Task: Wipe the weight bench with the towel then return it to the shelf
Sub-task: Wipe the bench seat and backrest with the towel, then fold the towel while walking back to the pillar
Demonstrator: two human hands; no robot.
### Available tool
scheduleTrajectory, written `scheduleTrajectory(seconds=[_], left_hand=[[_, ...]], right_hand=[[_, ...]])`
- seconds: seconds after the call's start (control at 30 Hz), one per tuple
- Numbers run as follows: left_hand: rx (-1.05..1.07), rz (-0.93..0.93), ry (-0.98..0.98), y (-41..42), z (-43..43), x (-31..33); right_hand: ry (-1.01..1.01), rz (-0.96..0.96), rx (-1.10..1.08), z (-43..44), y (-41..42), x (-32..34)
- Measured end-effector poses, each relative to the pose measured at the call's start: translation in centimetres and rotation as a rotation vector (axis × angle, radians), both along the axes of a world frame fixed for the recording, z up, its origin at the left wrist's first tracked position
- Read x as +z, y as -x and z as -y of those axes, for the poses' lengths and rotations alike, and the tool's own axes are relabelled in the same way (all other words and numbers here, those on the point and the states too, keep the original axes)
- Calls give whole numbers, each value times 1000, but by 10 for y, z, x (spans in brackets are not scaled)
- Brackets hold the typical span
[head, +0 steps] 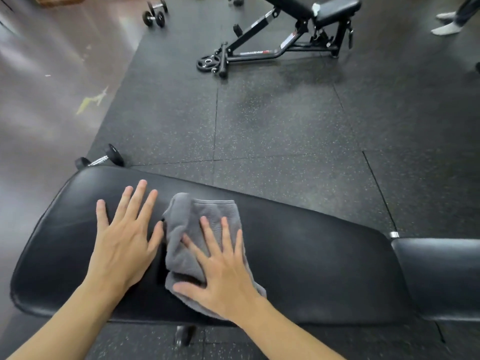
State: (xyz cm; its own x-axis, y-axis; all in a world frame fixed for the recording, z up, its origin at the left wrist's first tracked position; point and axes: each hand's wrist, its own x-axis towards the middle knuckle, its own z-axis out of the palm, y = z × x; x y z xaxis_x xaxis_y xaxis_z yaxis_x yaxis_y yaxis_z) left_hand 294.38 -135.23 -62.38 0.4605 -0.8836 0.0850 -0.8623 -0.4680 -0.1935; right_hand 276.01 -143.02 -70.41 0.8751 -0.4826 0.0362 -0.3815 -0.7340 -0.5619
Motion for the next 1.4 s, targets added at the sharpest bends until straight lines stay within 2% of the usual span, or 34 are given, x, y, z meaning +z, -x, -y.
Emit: scheduleTrajectory(seconds=[0.1,0.2,0.27,0.33,0.4,0.43,0.5,0.57,0.63,0.67,0.73,0.8,0.9,1.0,1.07,1.13,1.2,1.3,1.4], left_hand=[[-16,-23,-12,10,5,-6],[-16,-18,-29,23,5,-15],[17,-23,-67,33,8,-17],[58,-57,-115,46,12,-15],[88,-143,-83,65,22,-8],[125,-268,-19,78,30,0],[258,-688,57,114,49,22],[290,-1145,-9,150,70,42],[197,-1409,-42,180,90,62],[167,-1461,8,188,100,73],[167,-1440,149,195,119,103],[157,-1296,226,193,134,139],[88,-1094,235,186,142,205],[-10,-1011,220,179,141,270],[-80,-1005,215,178,135,314],[-95,-1082,278,177,123,355],[-69,-1165,339,174,109,387],[-14,-1187,375,161,76,424],[98,-1108,403,139,32,445]], right_hand=[[50,67,39,10,29,-25],[-26,67,-70,44,67,-53],[-158,79,-177,67,97,-64],[-383,114,-275,86,124,-61],[-621,140,-350,100,137,-43],[-711,180,-392,105,139,-29],[-834,308,-483,112,134,4],[-921,419,-547,112,127,41],[-1080,490,-585,111,122,75],[-1162,513,-579,111,121,92],[-1312,558,-548,112,119,126],[-1403,575,-489,120,121,160],[-1393,567,-279,145,128,203],[-1310,540,-200,170,139,240],[-1242,553,-195,183,141,262],[-1195,526,-134,186,140,284],[-1281,504,-82,188,134,298],[-1538,522,38,174,122,328],[-1474,464,137,148,102,377]])
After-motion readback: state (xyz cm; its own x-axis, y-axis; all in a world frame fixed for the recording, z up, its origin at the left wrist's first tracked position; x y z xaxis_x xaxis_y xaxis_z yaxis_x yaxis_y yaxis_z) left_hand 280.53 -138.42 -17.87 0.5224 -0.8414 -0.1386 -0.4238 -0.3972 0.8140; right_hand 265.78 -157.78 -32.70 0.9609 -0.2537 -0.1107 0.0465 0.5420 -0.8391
